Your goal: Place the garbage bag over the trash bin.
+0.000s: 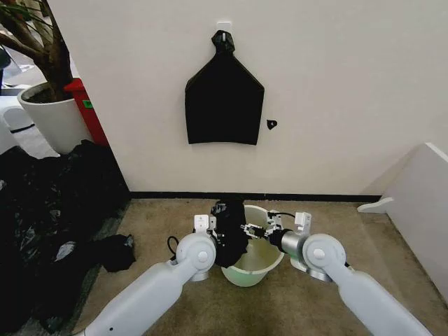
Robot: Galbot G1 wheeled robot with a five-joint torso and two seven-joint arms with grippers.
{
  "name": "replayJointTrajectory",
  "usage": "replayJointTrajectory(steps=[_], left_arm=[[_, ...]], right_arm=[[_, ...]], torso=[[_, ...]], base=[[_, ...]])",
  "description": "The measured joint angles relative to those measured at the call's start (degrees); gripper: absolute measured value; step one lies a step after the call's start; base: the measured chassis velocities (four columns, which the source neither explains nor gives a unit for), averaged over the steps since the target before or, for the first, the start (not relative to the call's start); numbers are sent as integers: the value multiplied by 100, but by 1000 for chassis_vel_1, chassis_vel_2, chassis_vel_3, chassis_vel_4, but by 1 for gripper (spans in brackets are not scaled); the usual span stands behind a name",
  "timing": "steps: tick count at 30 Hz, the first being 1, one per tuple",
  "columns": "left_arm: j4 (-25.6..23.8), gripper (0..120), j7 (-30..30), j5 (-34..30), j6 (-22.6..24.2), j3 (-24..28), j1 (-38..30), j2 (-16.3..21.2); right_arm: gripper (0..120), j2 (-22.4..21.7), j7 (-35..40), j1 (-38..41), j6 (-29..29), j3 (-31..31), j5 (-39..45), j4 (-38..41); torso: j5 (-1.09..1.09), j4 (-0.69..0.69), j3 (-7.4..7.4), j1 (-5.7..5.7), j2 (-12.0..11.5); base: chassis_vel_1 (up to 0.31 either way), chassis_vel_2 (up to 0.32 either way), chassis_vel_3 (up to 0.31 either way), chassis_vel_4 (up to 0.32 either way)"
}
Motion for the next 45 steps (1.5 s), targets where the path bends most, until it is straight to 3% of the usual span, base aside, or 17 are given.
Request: replayJointTrajectory(steps=[5, 8, 13, 15, 20, 23, 33, 45], left_arm=[[-26, 1, 0, -1, -2, 1, 3, 22], [-25, 1, 0, -3, -2, 2, -3, 22], [-10, 1, 8, -4, -2, 2, -7, 7], [-8, 1, 11, -4, -2, 2, -6, 7], [1, 1, 28, -1, -2, 3, -5, 1], [2, 1, 30, 0, -6, 4, -9, -9], [8, 1, 65, 61, -28, -3, 22, -25], [-5, 1, 87, 91, -48, -8, 40, -59]], right_arm=[[95, 115, 31, 65, -40, -41, 0, -240], [94, 167, 47, 79, -32, -44, 0, -365], [73, 215, 33, 69, 51, -19, 30, -470], [70, 222, 30, 67, 62, -19, 34, -470], [46, 328, -1, 59, 145, -70, 9, -484], [40, 366, 10, 58, 166, -106, -90, -516], [0, 432, 832, 24, 471, -180, -775, -302], [0, 309, 1425, -156, 515, -156, -1188, 400]], torso=[[0, 0, 0, 0, 0], [1, 0, 0, 0, 0], [1, 0, 0, 0, 0], [1, 0, 0, 0, 0], [1, 0, 0, 0, 0], [1, 0, 0, 0, 0], [1, 0, 0, 0, 0], [1, 0, 0, 0, 0]], base=[[0, 0, 0, 0], [0, 0, 0, 0], [0, 0, 0, 0], [0, 0, 0, 0], [0, 0, 0, 0], [0, 0, 0, 0], [0, 0, 0, 0], [0, 0, 0, 0]])
